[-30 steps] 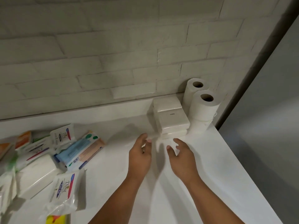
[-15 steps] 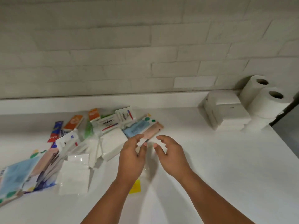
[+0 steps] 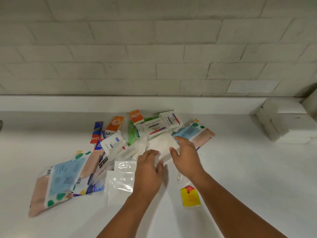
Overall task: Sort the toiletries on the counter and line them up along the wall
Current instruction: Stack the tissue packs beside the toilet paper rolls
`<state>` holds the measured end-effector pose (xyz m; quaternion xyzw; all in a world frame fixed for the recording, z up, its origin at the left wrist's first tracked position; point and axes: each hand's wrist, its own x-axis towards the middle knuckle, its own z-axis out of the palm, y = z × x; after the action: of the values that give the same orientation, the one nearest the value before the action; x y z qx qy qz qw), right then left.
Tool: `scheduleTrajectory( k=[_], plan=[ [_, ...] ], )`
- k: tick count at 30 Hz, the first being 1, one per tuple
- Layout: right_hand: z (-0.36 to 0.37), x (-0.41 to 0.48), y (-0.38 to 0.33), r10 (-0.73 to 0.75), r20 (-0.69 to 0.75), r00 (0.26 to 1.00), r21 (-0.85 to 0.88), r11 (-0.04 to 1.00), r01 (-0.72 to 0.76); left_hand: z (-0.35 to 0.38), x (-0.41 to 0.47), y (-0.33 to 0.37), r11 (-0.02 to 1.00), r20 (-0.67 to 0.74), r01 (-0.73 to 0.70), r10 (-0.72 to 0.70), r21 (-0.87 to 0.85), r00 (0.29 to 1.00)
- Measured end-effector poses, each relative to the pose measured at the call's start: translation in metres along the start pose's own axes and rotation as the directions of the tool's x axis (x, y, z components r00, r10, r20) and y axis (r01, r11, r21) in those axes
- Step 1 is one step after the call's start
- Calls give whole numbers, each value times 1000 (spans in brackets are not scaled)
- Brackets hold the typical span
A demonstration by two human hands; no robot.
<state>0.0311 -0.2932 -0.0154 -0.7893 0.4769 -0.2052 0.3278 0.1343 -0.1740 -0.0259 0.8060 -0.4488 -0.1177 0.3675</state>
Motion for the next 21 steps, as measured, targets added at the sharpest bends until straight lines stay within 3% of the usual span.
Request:
scheduleTrajectory(
  k=[4, 11, 17, 21],
  plan=[
    [6, 16, 1, 89, 20, 996, -89, 992, -87, -1, 6, -6, 999, 29, 49, -50, 10, 998],
    [7, 29, 1, 198, 87, 976, -93, 977, -190, 8, 10, 2, 992, 88, 114, -110, -45, 990],
    [-14, 35, -4, 195, 55, 979, 243, 949, -202, 10, 9, 19, 986, 4, 96, -96, -139, 995],
    [-33, 32, -4, 239, -14, 971, 442, 873, -208, 8, 13, 32, 970, -156, 18, -57, -242, 986]
  ],
)
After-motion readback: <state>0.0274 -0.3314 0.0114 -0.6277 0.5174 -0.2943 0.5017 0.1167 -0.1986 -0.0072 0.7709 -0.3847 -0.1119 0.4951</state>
